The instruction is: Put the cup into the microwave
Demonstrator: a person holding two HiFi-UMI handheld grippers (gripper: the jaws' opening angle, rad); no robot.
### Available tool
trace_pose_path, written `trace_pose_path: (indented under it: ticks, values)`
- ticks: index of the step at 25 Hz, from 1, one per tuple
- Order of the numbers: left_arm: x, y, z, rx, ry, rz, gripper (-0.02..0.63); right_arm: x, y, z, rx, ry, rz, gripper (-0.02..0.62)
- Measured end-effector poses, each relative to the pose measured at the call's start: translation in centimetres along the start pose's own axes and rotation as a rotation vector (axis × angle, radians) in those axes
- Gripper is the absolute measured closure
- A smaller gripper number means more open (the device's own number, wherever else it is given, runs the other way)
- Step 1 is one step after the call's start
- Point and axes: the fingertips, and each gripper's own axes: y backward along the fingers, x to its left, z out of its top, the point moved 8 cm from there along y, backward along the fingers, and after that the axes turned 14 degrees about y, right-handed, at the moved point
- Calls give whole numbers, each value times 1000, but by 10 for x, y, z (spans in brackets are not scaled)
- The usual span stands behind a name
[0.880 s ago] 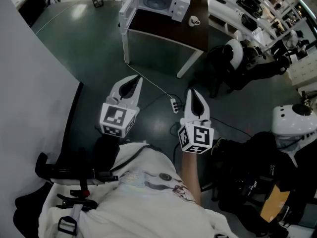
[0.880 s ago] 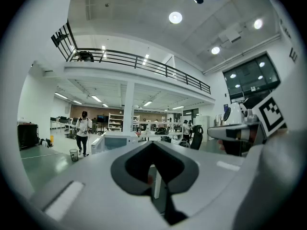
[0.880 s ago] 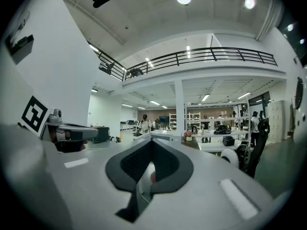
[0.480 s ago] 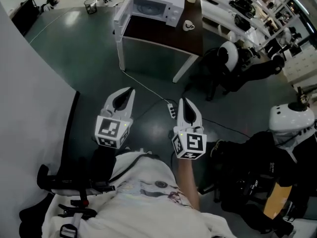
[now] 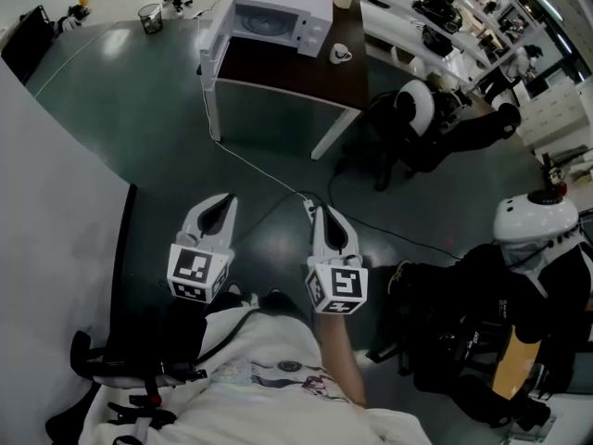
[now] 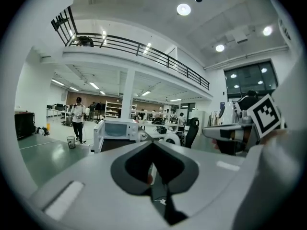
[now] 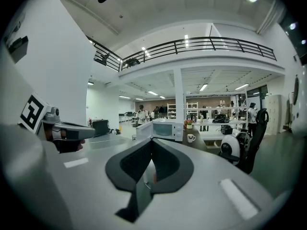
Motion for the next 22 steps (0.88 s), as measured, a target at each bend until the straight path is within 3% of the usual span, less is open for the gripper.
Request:
trace_pose_path:
  ticks: [5, 11, 22]
  values:
    - [11, -5, -10, 38, 42, 0, 607, 12, -6, -7, 52, 4, 26, 594]
    - [19, -38, -17, 68, 49, 18, 607, -8, -40, -16, 61, -13, 41, 594]
    - [25, -158, 49, -14, -31, 65, 607, -93, -150, 5, -40, -27, 96, 594]
